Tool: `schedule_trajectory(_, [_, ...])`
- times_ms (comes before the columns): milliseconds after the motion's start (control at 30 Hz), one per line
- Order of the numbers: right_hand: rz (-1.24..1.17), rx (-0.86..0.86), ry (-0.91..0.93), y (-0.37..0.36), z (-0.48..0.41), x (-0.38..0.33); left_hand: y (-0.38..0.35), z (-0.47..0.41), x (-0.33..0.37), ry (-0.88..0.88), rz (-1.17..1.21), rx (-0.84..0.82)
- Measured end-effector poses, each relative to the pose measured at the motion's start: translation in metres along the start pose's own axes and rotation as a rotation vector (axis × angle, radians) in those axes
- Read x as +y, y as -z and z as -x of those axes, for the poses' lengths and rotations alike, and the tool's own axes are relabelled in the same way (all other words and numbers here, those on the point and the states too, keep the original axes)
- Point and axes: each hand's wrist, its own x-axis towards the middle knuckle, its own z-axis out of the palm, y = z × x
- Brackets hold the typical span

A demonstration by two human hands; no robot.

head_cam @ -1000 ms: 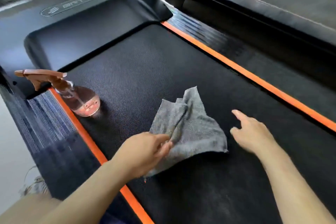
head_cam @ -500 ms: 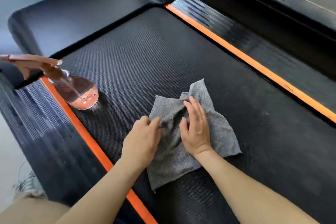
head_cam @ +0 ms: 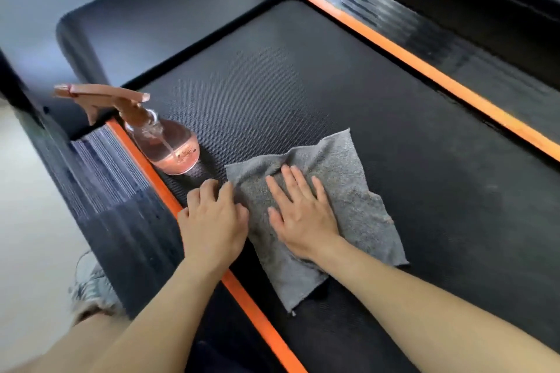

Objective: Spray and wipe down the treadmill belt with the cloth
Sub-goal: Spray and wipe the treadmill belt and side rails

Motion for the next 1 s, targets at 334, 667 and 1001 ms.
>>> schedule_trajectory(334, [-0.028, 0.078, -0.724, 0.036, 0.000, 0.142, 0.029, -0.043, -0.033, 0.527, 0.905, 0.364])
schedule_trajectory(667, [0.004, -0.045, -0.119, 0.019, -0.003, 0.043, 0.033, -0.112, -0.068, 0.560, 1.075, 0.389])
schedule_trajectory(1001, [0.010, 0.086, -0.728, 0.033, 0.032, 0.139, 0.052, -0.072, 0.041, -0.197, 0.917, -0.488])
